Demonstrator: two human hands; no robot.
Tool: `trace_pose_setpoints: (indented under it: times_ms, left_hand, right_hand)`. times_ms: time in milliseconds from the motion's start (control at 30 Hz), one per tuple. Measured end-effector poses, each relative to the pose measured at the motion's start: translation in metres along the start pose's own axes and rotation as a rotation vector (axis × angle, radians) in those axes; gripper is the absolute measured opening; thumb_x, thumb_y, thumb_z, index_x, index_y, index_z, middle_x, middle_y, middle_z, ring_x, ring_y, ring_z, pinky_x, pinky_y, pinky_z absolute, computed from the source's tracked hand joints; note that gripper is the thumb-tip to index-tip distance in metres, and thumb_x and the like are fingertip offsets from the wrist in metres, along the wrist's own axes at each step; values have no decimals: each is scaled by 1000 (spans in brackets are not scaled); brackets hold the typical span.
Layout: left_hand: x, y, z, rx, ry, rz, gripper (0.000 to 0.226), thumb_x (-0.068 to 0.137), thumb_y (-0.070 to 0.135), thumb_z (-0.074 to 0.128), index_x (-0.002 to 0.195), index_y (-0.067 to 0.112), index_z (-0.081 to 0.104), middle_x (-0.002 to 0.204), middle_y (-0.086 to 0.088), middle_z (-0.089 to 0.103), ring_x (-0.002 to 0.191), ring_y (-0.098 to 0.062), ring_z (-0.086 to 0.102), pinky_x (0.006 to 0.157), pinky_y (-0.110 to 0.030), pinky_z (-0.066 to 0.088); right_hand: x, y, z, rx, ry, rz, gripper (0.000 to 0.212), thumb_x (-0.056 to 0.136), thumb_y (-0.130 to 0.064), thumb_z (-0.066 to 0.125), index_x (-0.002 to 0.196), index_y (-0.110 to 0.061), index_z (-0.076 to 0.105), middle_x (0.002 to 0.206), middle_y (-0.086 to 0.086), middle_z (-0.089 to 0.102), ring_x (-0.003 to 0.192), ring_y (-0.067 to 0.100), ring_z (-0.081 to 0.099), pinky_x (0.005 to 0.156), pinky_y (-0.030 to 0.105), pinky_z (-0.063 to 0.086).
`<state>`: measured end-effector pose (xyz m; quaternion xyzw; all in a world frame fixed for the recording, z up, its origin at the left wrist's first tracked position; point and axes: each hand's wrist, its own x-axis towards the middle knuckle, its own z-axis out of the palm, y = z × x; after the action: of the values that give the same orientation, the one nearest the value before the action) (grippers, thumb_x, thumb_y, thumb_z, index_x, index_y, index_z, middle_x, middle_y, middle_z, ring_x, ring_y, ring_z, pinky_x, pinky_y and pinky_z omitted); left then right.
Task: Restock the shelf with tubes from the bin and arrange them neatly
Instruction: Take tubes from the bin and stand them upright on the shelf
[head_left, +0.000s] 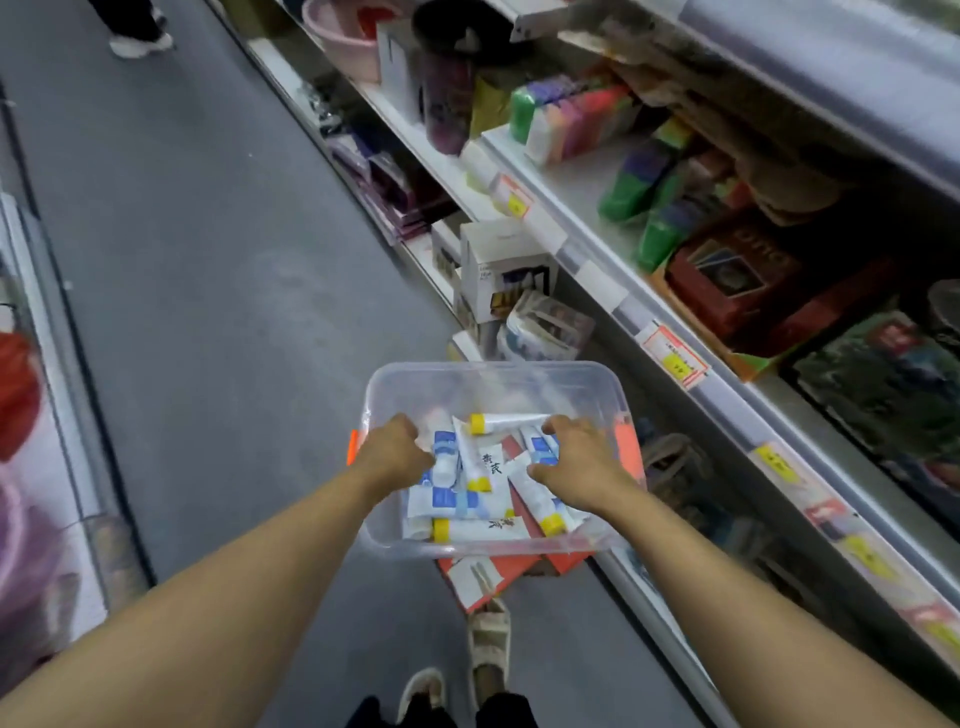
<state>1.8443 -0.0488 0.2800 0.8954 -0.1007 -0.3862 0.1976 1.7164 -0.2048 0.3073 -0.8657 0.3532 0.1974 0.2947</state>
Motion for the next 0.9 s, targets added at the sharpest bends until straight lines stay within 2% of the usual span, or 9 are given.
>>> trace_pose_setpoints:
  times_ms: [200, 433, 567, 633, 733, 900]
  left_hand:
    - [57, 12, 56, -15, -54, -78, 46, 87, 21, 60, 127, 5, 44, 129, -14, 54, 118, -31, 51, 95, -33, 42]
    - [115, 19, 119, -22, -90, -174, 48, 86, 24, 60, 127, 5, 43, 125, -15, 57, 115, -31, 54, 90, -31, 44]
    - [135, 18, 144, 39, -78, -226, 49, 88, 23, 56, 129, 2, 39, 128, -18, 53, 118, -33, 51, 93, -35, 43]
    - [143, 20, 156, 60, -76, -247, 53, 90, 22, 54, 133, 0, 34, 130, -19, 51, 119, -33, 51, 94, -35, 42]
    - [153, 22, 175, 91, -85, -266, 76, 90, 25, 55, 143, -7, 11, 137, -19, 46, 126, -32, 46, 100, -34, 38]
    - [162, 20, 192, 85, 40, -267, 70, 90, 21, 56, 141, -3, 15, 130, -19, 52, 119, -33, 51, 96, -38, 41]
  right_hand:
    - [63, 33, 20, 42, -8, 42, 53, 82, -26, 64, 129, -12, 45, 130, 15, 45, 125, 31, 37, 100, 31, 33]
    - [115, 69, 48, 166, -25, 72, 49, 85, -21, 64, 128, -13, 45, 130, 12, 42, 123, 28, 40, 99, 31, 36]
    - [129, 83, 72, 205, -64, 82, 49, 85, -21, 62, 129, -13, 44, 132, 9, 41, 125, 25, 39, 100, 32, 35]
    - [134, 88, 82, 214, -76, 83, 49, 85, -22, 62, 129, -14, 43, 132, 9, 43, 125, 24, 39, 100, 31, 35]
    - [140, 96, 90, 234, -87, 80, 50, 85, -23, 63, 130, -14, 43, 132, 8, 44, 125, 23, 40, 101, 31, 36]
    - [150, 107, 95, 242, -91, 81, 48, 86, -22, 61, 130, -15, 42, 131, 7, 42, 123, 23, 42, 99, 30, 36]
